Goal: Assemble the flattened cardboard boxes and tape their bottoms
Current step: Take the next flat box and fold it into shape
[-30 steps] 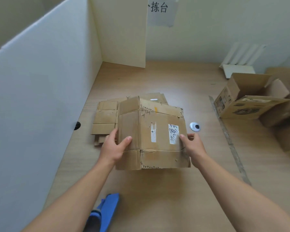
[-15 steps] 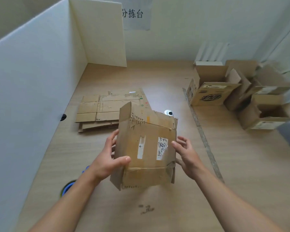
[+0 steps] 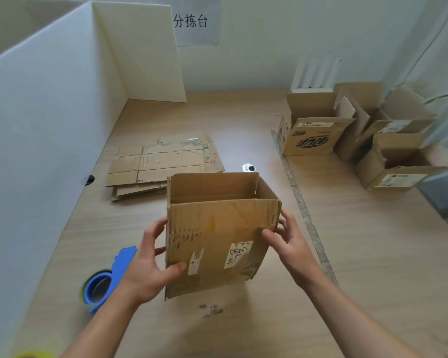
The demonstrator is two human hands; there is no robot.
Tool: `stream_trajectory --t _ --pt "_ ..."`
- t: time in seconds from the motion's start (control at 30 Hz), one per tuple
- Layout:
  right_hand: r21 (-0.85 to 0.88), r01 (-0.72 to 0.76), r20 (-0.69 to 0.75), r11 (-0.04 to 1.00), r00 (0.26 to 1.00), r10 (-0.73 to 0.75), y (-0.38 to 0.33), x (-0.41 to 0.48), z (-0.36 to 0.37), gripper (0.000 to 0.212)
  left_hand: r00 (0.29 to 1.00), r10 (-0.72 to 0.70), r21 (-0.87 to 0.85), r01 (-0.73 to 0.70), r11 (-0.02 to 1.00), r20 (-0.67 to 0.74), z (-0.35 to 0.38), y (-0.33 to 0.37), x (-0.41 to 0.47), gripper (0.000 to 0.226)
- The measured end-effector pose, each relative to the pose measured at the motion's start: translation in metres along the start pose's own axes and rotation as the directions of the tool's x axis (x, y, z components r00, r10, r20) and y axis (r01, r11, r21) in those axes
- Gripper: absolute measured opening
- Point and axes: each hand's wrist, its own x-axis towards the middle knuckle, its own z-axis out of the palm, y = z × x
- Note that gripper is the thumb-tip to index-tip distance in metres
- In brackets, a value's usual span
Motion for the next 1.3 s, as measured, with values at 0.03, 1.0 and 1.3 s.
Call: stream_trajectory --t 0.03,1.0,1.3 --pt "-0.027 0.018 0.006 0.999 1.0 -0.018 -0.001 -0.003 0.0 0.066 0.999 0.004 -0.008 -0.004 1.0 -0.051 0.0 0.002 -0.001 0.089" --pt "-0.271 0.201 0.191 0.941 0.97 -0.152 -0.007 -0.013 0.011 0.057 0.983 0.175 0.379 -0.182 0.907 0.054 -0.015 0.038 -0.027 0.053" --pt "-0.456 0.25 0.271 0.854 0.953 -0.134 -0.009 -0.011 0.016 0.053 0.994 0.108 0.412 -0.101 0.906 0.005 -0.018 0.032 -0.01 0.064"
